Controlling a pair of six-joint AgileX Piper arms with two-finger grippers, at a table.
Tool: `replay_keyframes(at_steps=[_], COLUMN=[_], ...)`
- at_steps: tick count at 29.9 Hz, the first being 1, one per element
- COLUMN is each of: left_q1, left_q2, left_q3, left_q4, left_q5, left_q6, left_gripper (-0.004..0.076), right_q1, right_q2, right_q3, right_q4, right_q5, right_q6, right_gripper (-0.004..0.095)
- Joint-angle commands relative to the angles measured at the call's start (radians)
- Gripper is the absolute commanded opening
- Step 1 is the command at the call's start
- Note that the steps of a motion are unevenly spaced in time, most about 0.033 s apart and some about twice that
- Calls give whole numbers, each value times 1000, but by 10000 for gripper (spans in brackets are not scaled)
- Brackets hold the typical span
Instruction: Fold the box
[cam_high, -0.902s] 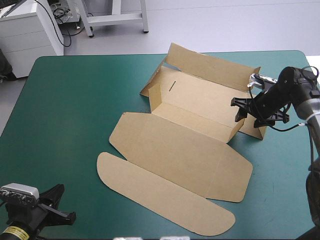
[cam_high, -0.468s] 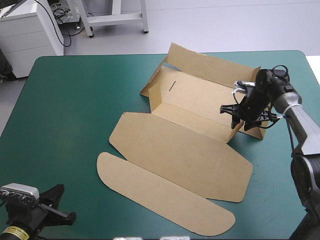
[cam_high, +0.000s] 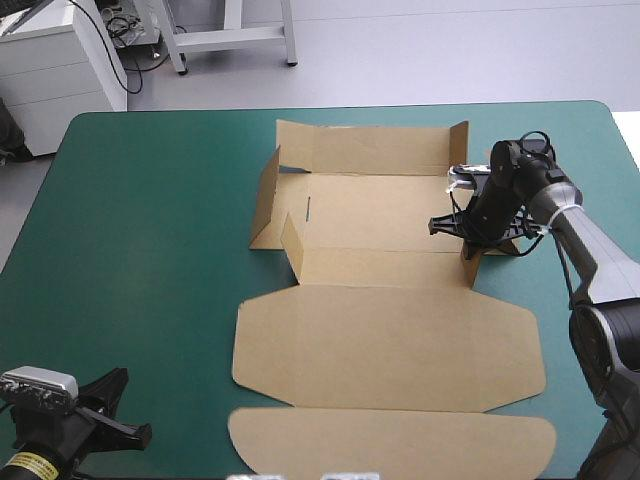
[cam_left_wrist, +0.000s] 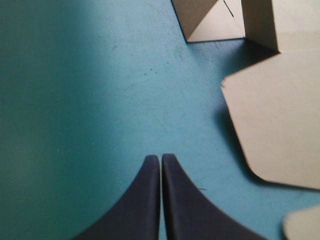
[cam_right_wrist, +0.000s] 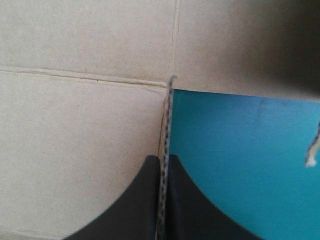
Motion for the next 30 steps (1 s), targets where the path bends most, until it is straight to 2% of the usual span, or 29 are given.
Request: replay_keyframes(at_steps=[1,3,8,14,20,25,30], left_q1=[-1,-1,-1,-1,-1,-1,-1], left_q2=[15,15,15,15,15,15,15], left_q3=[-28,-28,-28,-28,-28,-28,-28], left_q4=[4,4,4,4,4,4,4], left_q5=[-71,-71,-71,-71,-71,-71,-71], left_q6=[-2,-2,-2,-2,-2,-2,-2], left_gripper=[-8,-8,-8,-8,-8,-8,-8], right_q1=[1,1,1,17,113,200,266], right_q2=[-43,-43,-27,94,195,264,297], right_q3=[-53,-89,-224,-454,-582,-607,-609], right_q4=[-66,-97,-84,-62,-64,-53,32], right_q5=[29,14,-22,34,34,34,32], right_q6=[-156,-230,-406,-540,-707,-828,-955], right_gripper=[-9,-9,-9,-21,-20,-20,-21])
